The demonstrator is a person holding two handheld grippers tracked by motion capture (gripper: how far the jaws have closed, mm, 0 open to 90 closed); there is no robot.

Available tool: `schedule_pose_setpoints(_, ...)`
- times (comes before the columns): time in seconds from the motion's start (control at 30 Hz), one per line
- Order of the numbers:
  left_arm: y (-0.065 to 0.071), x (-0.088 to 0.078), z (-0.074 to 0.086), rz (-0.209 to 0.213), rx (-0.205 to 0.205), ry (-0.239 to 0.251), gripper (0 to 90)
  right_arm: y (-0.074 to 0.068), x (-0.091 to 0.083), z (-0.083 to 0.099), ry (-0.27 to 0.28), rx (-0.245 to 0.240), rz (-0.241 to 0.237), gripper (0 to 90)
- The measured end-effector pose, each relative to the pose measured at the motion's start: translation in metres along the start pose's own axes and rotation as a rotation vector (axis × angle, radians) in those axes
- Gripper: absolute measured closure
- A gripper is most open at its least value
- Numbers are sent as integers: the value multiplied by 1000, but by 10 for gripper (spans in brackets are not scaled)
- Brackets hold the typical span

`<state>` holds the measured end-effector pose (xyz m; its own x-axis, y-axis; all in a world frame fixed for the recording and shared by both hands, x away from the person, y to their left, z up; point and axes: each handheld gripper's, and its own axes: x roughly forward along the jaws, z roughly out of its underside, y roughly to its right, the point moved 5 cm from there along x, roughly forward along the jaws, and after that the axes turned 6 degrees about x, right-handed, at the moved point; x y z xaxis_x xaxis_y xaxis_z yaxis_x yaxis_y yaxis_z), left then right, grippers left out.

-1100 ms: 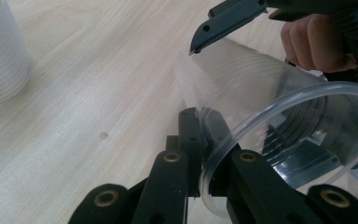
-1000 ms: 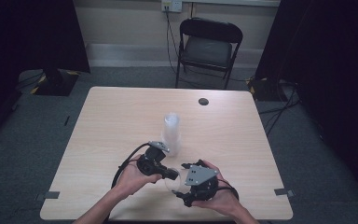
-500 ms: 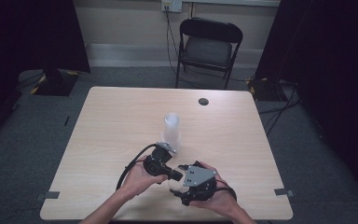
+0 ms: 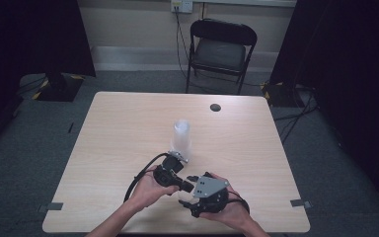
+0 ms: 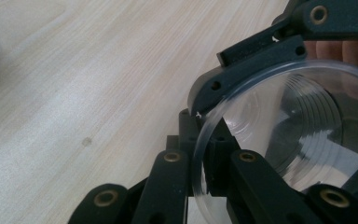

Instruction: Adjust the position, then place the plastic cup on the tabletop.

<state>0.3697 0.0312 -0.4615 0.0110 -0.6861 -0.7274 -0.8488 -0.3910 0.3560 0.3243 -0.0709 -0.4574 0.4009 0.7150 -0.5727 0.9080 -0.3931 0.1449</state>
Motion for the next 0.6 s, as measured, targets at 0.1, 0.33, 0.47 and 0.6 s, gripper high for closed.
schedule_pose_setpoints(0.1,0,0,0,-2,-4,0,877,0,0,0,0,7,-3,279)
schedule_pose_setpoints(0.33,0,-2,0,-6,-2,20,871,1,-1,-1,7,14,-1,282)
schedule_pose_setpoints(0.47,-1,-4,-1,-11,4,40,858,4,-2,-1,17,36,3,284)
schedule_pose_setpoints(0.6,-3,-6,-1,-15,6,67,831,9,-2,-1,25,60,7,286)
